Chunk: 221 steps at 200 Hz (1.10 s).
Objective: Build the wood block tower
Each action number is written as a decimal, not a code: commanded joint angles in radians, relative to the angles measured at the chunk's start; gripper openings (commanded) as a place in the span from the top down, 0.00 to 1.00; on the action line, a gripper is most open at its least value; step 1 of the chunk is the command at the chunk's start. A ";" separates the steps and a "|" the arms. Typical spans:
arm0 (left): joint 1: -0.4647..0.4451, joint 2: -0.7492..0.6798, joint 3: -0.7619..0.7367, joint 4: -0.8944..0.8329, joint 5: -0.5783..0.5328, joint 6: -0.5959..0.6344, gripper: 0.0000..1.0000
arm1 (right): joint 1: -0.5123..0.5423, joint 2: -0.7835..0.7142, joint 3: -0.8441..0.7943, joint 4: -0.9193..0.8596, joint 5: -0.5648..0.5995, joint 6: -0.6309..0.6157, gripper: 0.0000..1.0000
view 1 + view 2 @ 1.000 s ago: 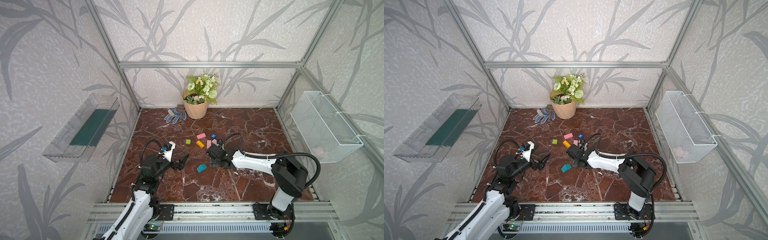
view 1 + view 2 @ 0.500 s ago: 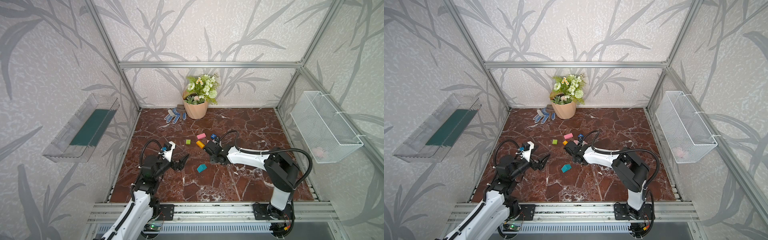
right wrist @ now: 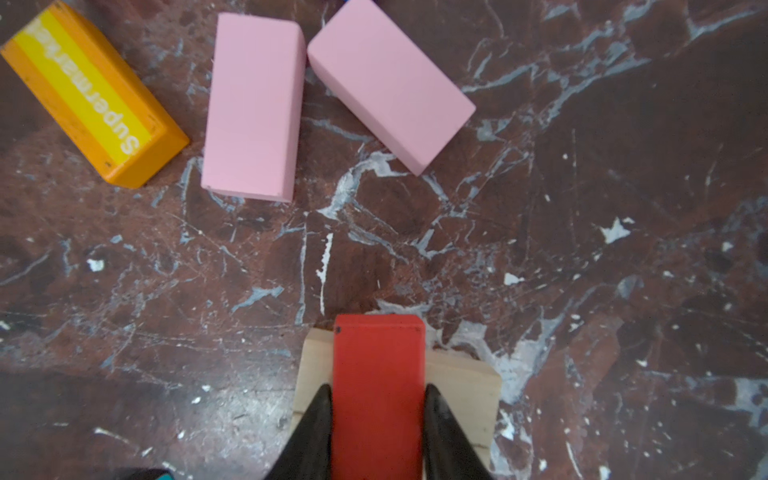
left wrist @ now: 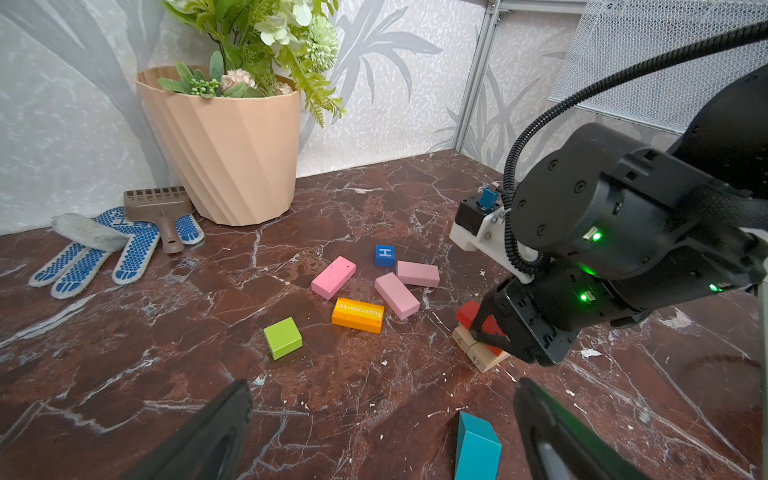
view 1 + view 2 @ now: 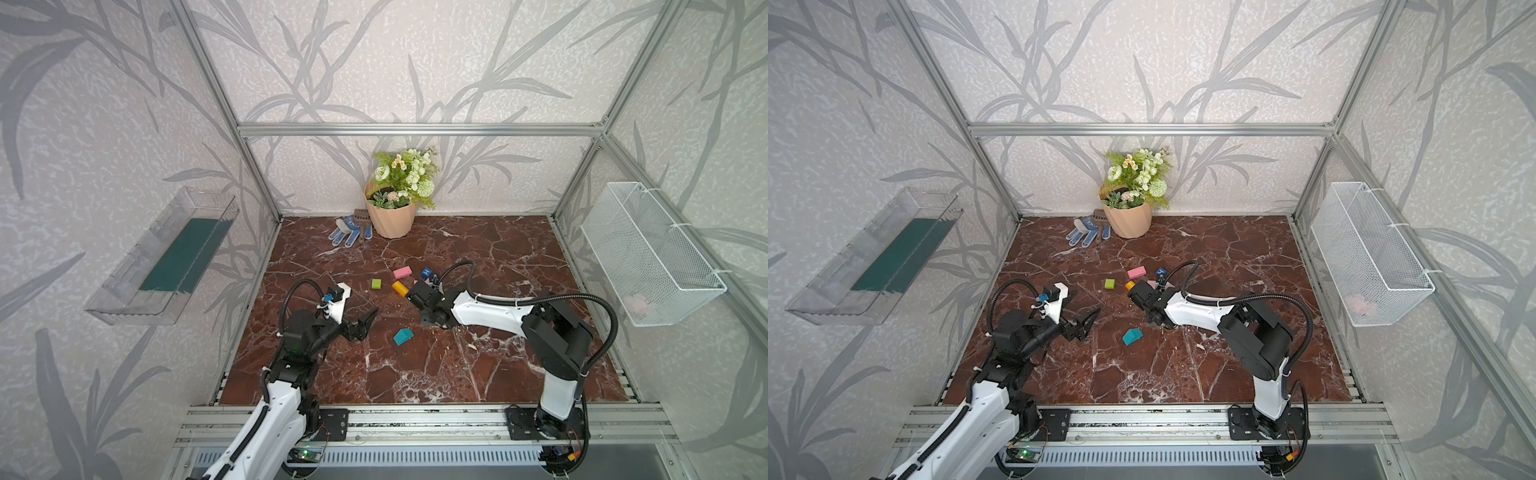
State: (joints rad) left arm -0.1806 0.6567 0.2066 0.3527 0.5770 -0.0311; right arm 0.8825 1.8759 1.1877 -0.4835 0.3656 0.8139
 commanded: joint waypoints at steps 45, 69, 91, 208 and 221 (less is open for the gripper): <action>-0.002 -0.014 -0.010 0.023 0.004 0.000 0.01 | 0.001 0.006 0.016 -0.041 -0.010 0.034 0.78; -0.002 -0.013 -0.011 0.023 0.003 0.002 0.01 | 0.000 -0.003 0.009 -0.036 -0.028 0.044 0.79; -0.002 -0.016 -0.012 0.023 0.003 0.000 0.01 | 0.001 -0.010 0.009 -0.045 -0.027 0.061 0.79; -0.002 -0.051 -0.031 0.032 -0.008 -0.004 0.01 | 0.022 -0.056 0.020 -0.134 0.037 0.221 0.84; -0.002 -0.055 -0.033 0.032 -0.010 -0.004 0.01 | 0.022 -0.055 0.019 -0.132 0.041 0.228 0.84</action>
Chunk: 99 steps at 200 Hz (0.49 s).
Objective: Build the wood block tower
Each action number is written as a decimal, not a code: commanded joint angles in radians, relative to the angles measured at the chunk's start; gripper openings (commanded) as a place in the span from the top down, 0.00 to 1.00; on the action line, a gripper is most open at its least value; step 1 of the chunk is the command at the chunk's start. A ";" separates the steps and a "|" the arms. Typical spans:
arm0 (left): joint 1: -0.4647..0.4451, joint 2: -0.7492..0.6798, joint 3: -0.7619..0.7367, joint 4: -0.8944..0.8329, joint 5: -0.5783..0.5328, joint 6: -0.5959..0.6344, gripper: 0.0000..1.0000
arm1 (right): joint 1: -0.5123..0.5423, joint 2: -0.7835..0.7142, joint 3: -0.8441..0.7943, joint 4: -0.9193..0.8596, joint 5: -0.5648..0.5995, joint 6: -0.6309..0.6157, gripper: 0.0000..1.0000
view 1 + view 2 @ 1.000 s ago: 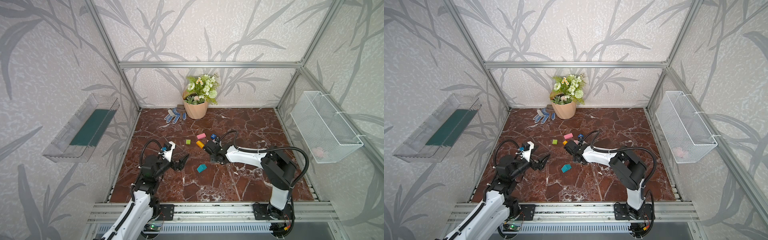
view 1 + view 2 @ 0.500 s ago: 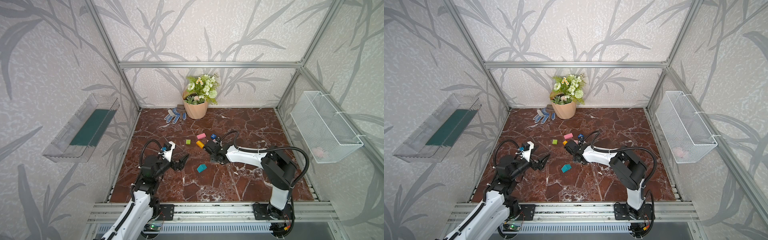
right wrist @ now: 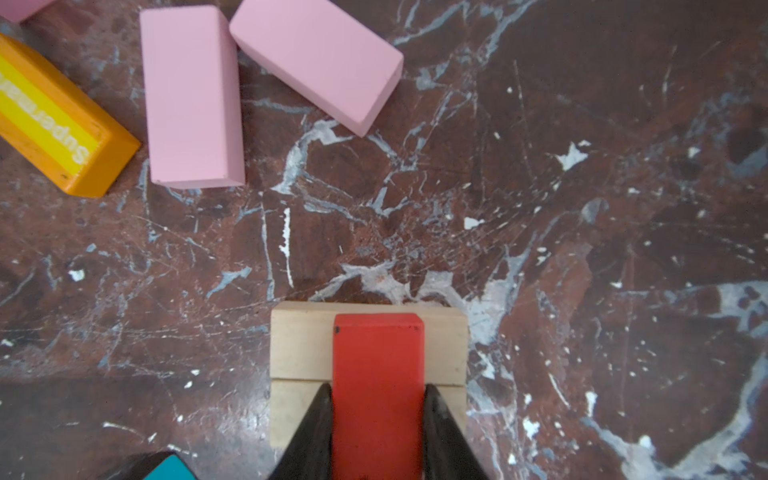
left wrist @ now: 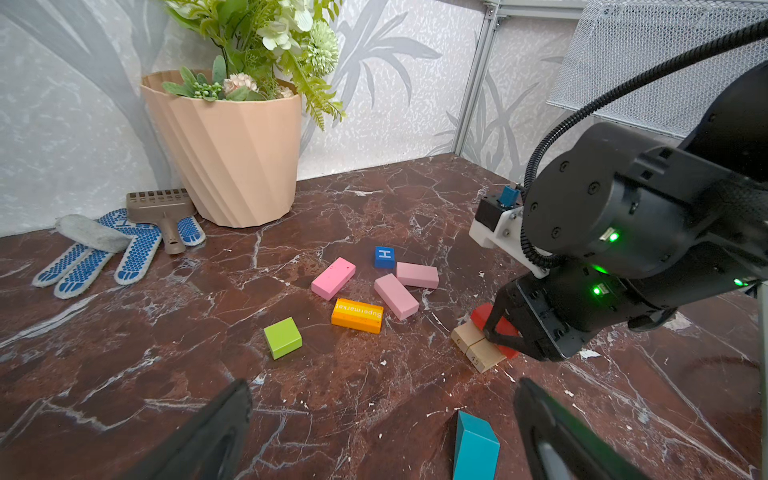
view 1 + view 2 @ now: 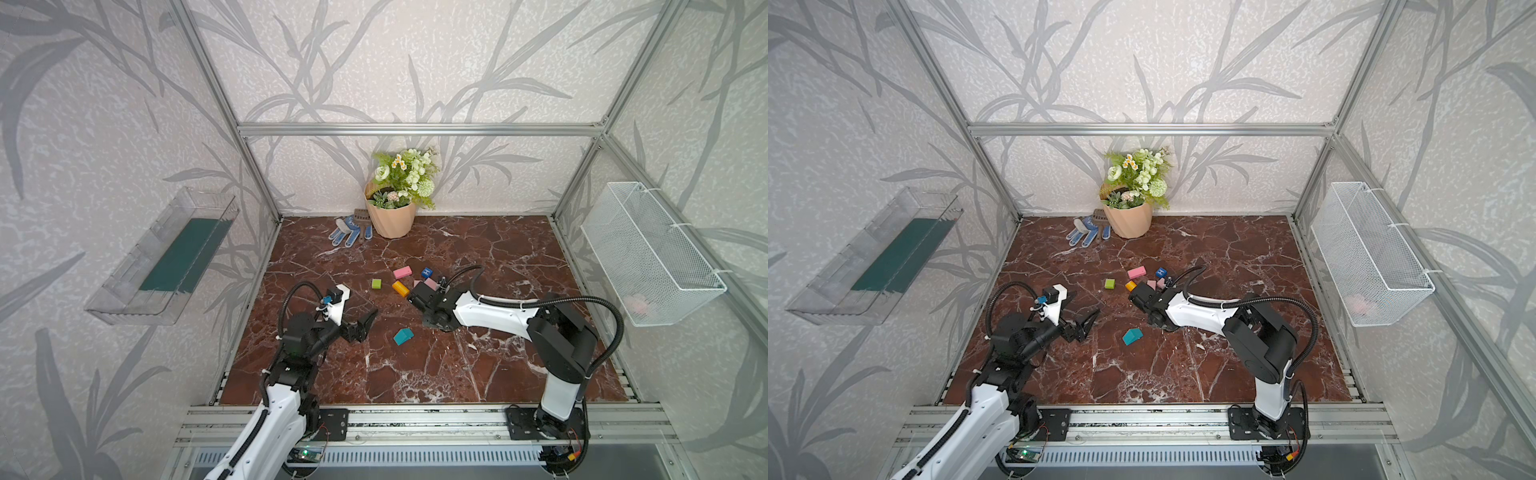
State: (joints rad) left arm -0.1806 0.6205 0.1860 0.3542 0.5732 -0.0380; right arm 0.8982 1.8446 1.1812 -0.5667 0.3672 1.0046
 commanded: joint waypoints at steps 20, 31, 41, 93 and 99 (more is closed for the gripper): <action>-0.002 -0.018 -0.015 0.032 -0.009 0.001 0.01 | 0.006 -0.018 0.030 -0.039 0.035 0.033 0.84; -0.002 -0.017 -0.013 0.032 -0.009 0.001 0.01 | 0.005 -0.016 0.036 -0.038 0.035 0.029 0.84; -0.002 -0.017 -0.013 0.034 -0.009 0.001 0.01 | 0.007 -0.012 0.039 -0.033 0.036 0.026 0.84; -0.002 -0.013 -0.011 0.034 -0.009 0.001 0.01 | 0.005 0.012 0.061 -0.016 0.027 0.007 0.83; -0.002 -0.013 -0.011 0.034 -0.009 0.001 0.01 | 0.005 0.015 0.062 -0.015 0.026 0.007 0.84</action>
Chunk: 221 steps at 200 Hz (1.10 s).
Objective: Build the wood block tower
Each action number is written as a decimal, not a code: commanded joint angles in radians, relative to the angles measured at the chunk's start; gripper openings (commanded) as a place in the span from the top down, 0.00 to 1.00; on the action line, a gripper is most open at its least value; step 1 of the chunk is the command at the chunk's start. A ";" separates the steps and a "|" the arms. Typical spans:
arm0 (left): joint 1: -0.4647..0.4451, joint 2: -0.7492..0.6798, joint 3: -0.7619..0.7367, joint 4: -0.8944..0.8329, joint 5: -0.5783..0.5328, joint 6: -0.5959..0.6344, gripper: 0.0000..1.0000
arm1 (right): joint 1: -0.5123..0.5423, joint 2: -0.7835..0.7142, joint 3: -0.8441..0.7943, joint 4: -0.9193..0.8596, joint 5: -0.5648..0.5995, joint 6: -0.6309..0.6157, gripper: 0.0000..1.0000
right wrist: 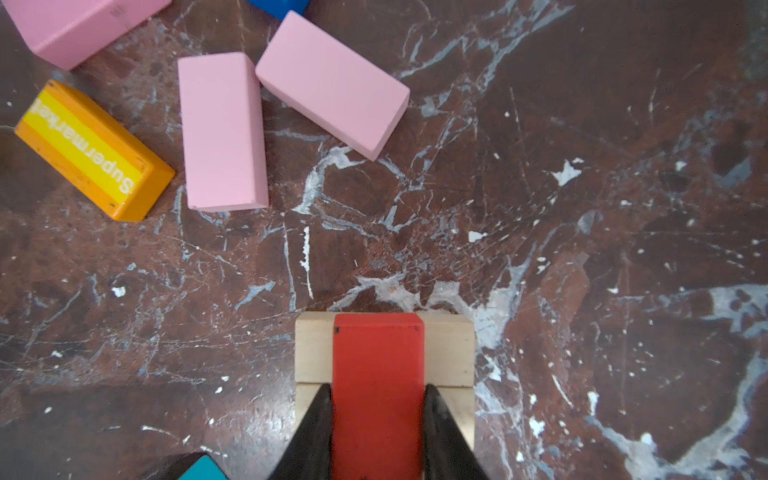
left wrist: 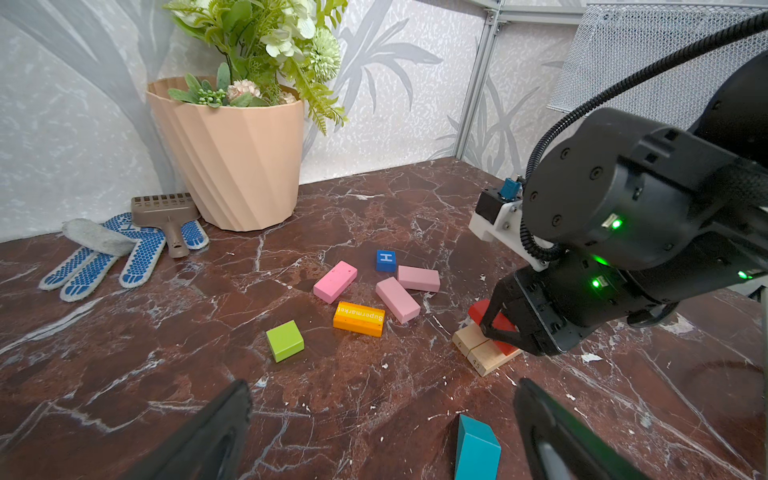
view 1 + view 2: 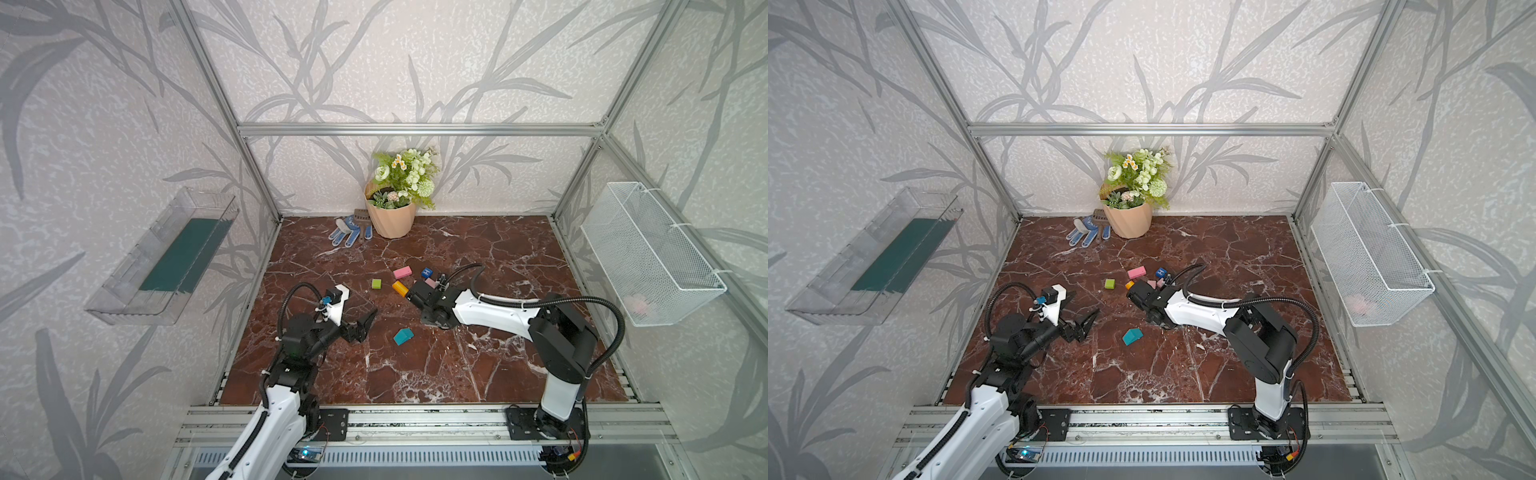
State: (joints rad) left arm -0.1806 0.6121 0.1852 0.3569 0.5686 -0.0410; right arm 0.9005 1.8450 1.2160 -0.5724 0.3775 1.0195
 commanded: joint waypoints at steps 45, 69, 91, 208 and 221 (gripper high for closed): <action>-0.002 -0.005 -0.010 0.031 -0.004 0.004 0.01 | -0.006 0.043 0.033 0.016 -0.006 -0.038 0.82; -0.002 -0.007 -0.012 0.032 -0.002 0.005 0.01 | -0.008 0.053 0.037 0.020 -0.012 -0.052 0.81; -0.002 -0.007 -0.012 0.031 -0.003 0.004 0.01 | -0.008 0.051 0.032 0.025 -0.012 -0.055 0.81; -0.002 -0.008 -0.012 0.031 -0.001 0.004 0.01 | -0.012 0.065 0.029 0.033 -0.008 -0.081 0.71; -0.002 -0.008 -0.012 0.031 -0.001 0.004 0.01 | -0.011 0.067 0.029 0.035 -0.009 -0.083 0.67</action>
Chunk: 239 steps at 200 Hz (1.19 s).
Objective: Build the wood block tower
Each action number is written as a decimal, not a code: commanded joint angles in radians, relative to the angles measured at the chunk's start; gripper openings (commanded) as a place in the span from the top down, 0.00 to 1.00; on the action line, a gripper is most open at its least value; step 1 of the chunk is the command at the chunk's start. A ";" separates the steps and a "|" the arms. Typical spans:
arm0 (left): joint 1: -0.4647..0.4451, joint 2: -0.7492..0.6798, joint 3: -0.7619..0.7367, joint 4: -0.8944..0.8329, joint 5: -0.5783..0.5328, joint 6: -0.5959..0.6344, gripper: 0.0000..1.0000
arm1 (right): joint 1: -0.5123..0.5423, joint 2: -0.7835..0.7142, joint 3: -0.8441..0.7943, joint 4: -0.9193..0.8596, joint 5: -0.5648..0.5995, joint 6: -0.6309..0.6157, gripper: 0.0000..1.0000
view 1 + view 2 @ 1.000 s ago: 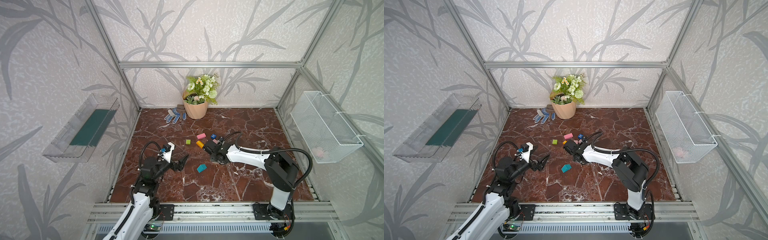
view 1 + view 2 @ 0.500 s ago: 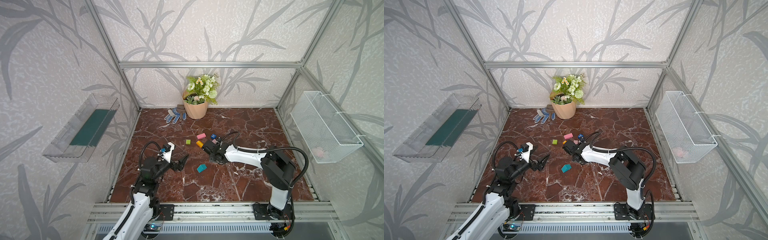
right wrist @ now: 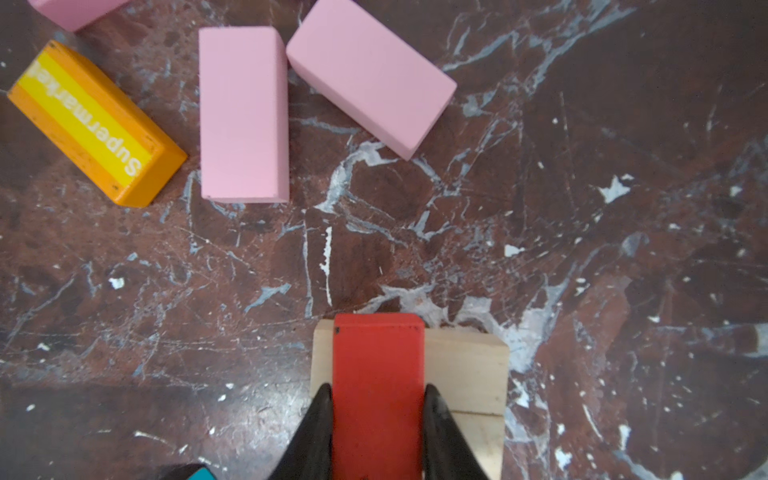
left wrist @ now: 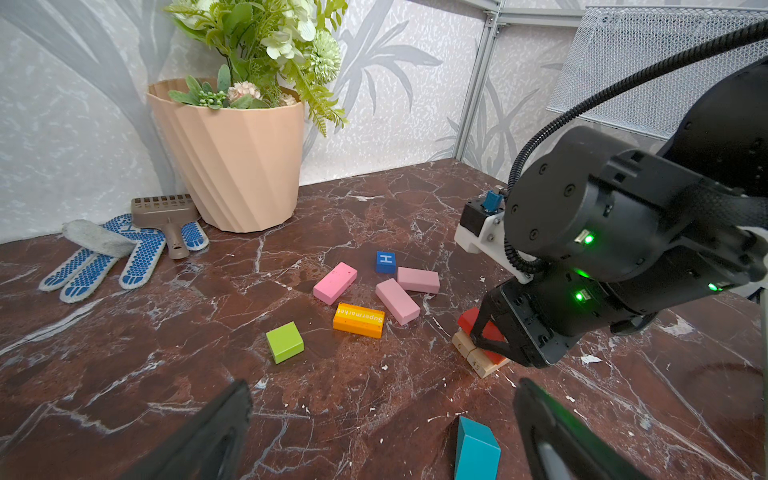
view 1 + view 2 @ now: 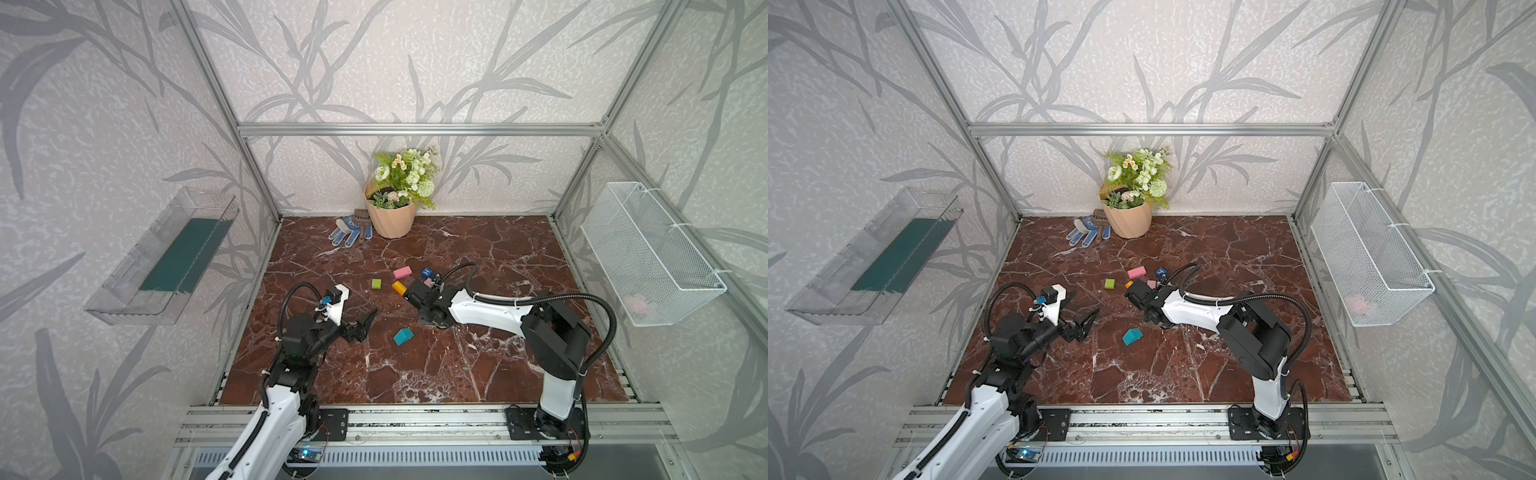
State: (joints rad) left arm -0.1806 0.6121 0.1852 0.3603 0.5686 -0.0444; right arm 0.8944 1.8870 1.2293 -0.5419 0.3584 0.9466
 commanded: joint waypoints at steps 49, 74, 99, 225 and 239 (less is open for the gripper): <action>-0.002 -0.009 -0.012 0.028 -0.002 0.008 0.01 | -0.005 0.021 0.015 0.004 0.010 -0.011 0.55; -0.002 -0.010 -0.012 0.028 0.000 0.008 0.01 | -0.006 0.009 0.009 0.004 0.012 -0.013 0.49; -0.002 -0.009 -0.012 0.028 0.000 0.009 0.01 | -0.005 -0.023 0.001 0.012 0.013 -0.030 0.40; -0.002 -0.011 -0.013 0.026 0.004 0.009 0.01 | -0.015 -0.020 -0.007 -0.002 0.041 -0.008 0.50; -0.002 -0.012 -0.013 0.026 0.003 0.009 0.01 | -0.020 -0.015 -0.007 0.002 0.039 -0.008 0.51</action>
State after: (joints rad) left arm -0.1806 0.6117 0.1852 0.3603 0.5686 -0.0441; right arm 0.8864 1.8519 1.2190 -0.5217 0.3775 0.9237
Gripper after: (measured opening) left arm 0.993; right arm 0.497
